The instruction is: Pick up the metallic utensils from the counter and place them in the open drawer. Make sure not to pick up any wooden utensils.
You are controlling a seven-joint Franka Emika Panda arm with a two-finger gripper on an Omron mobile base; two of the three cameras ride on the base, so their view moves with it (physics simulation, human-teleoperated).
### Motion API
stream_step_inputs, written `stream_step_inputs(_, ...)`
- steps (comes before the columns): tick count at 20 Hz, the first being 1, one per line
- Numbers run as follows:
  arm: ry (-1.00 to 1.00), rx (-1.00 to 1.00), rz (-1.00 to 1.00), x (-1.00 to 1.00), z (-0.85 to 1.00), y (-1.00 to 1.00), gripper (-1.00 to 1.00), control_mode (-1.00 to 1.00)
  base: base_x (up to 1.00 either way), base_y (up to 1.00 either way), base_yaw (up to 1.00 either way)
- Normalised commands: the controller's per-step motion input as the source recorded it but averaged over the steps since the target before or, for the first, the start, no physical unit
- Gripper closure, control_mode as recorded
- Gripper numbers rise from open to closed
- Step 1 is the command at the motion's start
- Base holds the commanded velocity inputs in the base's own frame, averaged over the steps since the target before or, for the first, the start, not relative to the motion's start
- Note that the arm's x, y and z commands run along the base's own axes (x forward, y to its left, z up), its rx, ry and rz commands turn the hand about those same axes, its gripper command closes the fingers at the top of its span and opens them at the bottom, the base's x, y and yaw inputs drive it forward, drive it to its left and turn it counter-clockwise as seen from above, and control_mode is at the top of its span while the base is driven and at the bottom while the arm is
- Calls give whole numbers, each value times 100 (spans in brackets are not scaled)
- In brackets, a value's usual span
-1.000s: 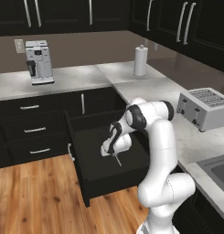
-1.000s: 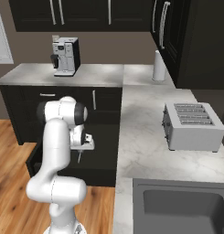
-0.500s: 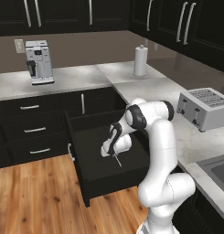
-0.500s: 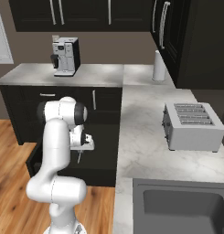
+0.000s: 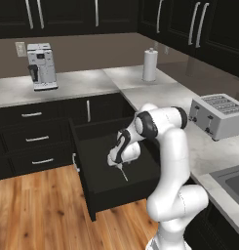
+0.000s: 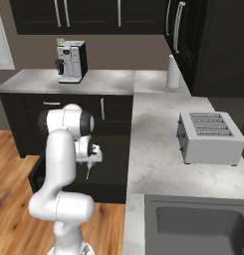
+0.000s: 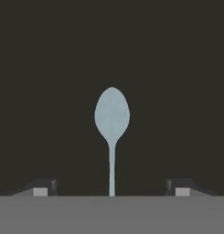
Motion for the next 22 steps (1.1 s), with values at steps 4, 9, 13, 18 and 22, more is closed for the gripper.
stream_step_inputs(4, 0, 0, 0, -7, 85, -3, -100, -100, 0, 0, 0)
stream_step_inputs(9, 0, 3, 0, -48, 100, -14, -100, -100, 0, 0, 0)
stream_step_inputs(13, 0, 6, 0, -93, 100, -31, -100, -100, 0, 0, 0)
stream_step_inputs(18, -1, 8, 0, -100, 89, -38, -100, -100, 0, 0, 0)
stream_step_inputs(22, -6, 8, 0, -100, 76, -31, -100, -100, 0, 0, 0)
